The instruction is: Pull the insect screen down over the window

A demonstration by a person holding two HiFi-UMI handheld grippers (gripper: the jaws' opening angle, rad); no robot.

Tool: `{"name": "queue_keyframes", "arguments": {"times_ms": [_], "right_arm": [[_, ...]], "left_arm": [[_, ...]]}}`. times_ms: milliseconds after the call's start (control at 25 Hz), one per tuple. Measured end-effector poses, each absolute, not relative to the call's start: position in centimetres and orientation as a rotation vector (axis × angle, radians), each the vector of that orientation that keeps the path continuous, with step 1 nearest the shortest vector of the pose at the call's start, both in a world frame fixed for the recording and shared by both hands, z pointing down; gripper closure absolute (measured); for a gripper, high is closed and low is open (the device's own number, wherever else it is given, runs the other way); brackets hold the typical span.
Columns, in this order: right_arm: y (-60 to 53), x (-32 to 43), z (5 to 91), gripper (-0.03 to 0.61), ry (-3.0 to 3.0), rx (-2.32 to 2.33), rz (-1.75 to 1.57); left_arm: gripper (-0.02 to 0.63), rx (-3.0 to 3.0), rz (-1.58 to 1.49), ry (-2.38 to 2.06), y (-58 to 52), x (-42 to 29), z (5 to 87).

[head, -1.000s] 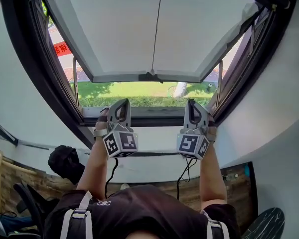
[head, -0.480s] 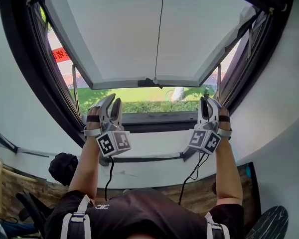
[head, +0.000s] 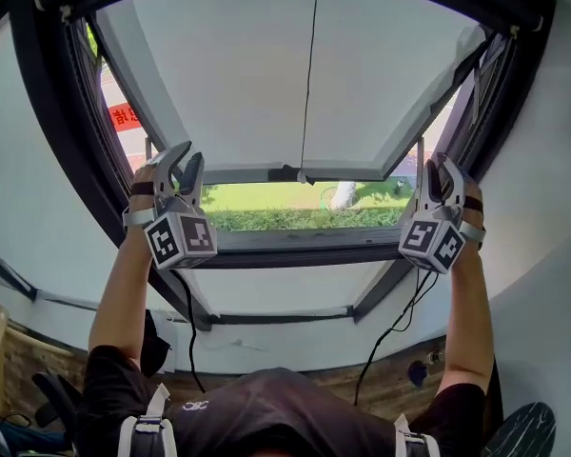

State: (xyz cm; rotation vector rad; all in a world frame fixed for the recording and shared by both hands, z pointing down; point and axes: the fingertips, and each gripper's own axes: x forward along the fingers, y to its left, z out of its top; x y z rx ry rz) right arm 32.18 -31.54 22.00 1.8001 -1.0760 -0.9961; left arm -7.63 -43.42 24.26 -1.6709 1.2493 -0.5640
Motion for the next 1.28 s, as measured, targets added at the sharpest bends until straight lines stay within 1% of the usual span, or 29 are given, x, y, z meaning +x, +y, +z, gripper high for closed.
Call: {"name": "queue_keyframes", "arguments": {"times_ms": [200,560,680,1000,1120,1200,1280], "right_arm": [[-31.6,32.5,14.4,0.485,-1.038,1.805,-1.08],[-31.7,33.8,2.4,0.485,-1.013,1.781,-1.153],[-32.0,34.2,0.3,0.505,-0.986,1.724,-1.179],[-33.1,36.3,-3.3,0.495,-0.989,1.685,-1.102],[-33.2,36.6,-3.9,0.495,-0.979,1.678,-1.085],[-33.5,36.7,-4.1,0.495,-0.988,1.665,-1.074],[-33.9,37.1,-4.0,0.495,-1.003,1.659,-1.057]], "left_arm": [[0.485,-1.611,-0.538,1.27,-44.6,-10.7,16.8],[0.489,-1.405,-0.631,1.244,-43.9,-14.6,5.0],[0.498,-1.367,-0.713,1.23,-44.5,-15.7,2.3],[0.495,-1.303,-0.907,1.266,-46.3,-19.1,-2.2],[0.498,-1.25,-0.917,1.295,-47.1,-20.6,-3.8],[0.524,-1.255,-0.902,1.318,-47.6,-21.2,-4.5],[0.525,-1.279,-0.899,1.322,-48.3,-21.3,-4.7]]}}
